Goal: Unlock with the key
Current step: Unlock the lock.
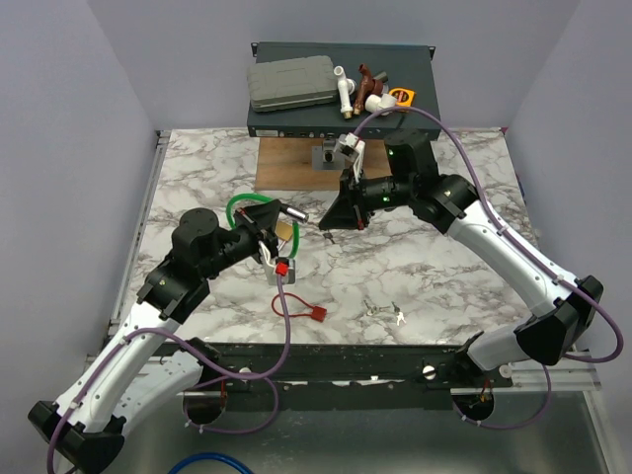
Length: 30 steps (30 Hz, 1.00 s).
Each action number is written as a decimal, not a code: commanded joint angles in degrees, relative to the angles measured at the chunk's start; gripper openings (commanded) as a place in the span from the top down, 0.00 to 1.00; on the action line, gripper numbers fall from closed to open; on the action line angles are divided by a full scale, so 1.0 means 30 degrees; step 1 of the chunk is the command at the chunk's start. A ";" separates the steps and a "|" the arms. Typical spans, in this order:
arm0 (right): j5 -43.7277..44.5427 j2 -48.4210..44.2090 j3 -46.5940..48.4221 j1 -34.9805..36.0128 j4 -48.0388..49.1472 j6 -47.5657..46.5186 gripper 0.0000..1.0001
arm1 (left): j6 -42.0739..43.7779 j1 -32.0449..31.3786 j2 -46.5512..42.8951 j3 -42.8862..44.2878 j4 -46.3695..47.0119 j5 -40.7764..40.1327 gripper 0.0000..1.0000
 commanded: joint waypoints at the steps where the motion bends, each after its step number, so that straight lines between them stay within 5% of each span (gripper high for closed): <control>1: 0.1129 -0.0457 -0.0471 0.0057 0.0769 0.0194 0.99 | 0.0447 -0.0300 -0.0527 -0.0106 0.0956 0.0674 1.00; 30: 0.0057 -0.1251 -0.0752 0.0057 0.1027 0.0558 0.99 | 0.0741 -0.0781 -0.0117 -0.0077 0.1114 -0.0034 1.00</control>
